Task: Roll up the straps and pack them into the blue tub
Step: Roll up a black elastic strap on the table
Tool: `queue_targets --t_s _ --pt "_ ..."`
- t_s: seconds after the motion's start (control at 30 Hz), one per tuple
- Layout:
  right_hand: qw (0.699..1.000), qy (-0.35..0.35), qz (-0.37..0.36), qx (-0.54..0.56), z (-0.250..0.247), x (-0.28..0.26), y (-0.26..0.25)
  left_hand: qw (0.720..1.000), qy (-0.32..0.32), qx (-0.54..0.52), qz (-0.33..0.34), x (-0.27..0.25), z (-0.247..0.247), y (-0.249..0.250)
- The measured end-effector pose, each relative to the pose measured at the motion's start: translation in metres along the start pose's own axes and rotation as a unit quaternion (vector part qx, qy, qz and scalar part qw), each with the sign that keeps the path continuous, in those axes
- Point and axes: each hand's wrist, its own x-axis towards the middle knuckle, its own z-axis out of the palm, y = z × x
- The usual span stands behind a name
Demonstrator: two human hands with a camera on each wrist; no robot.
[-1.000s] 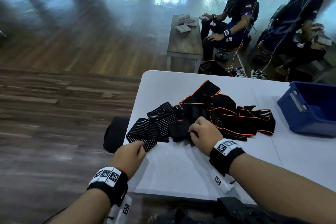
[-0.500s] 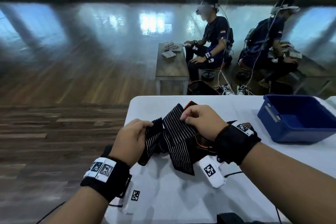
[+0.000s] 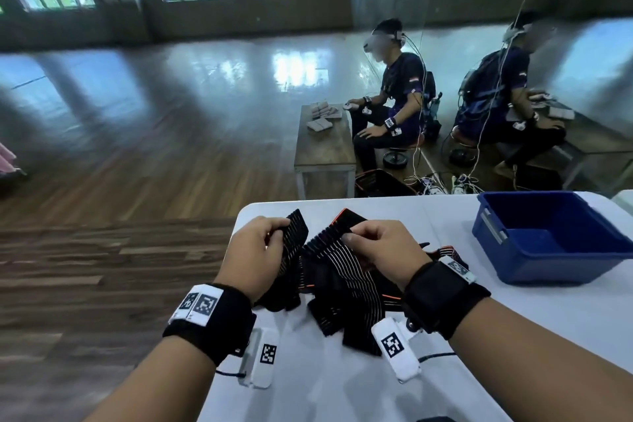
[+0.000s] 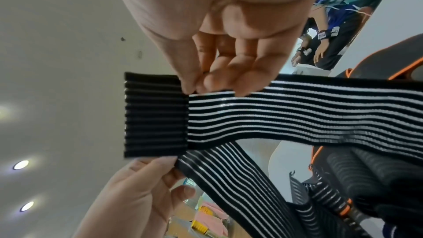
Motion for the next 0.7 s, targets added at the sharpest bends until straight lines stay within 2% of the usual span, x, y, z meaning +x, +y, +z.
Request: queue_targets --t_s 0.07,0.13,0.27,0.5,0.63,0.7 --pt "0.995 0.035 -0.048 -0.079 -0.01 0.001 0.004 1.0 0.005 -0.01 -0.007 -0.001 0.005 0.013" --pt "0.991 0.039 -0.063 -0.114 -0.023 0.0 0.006 0.999 0.006 -0.027 -0.022 -0.003 0.01 0.026" --pt "0.996 0.013 -0.071 -0.06 -0.044 -0.007 0.006 0.994 -0.009 -0.092 -0.063 -0.007 0.018 0.052" --pt "0.991 0.069 -0.11 0.019 -0.077 -0.023 0.002 0.99 -0.009 -0.128 -0.062 -0.013 0.046 0.104" --pt "0.978 0.151 -0.144 -0.029 -0.103 -0.032 0.004 0.986 0.001 -0.147 -0.074 -0.017 0.07 0.125" --pt "0.97 0.157 -0.176 -0.064 -0.114 -0.039 0.004 0.986 0.004 -0.149 -0.072 -0.02 0.082 0.136"
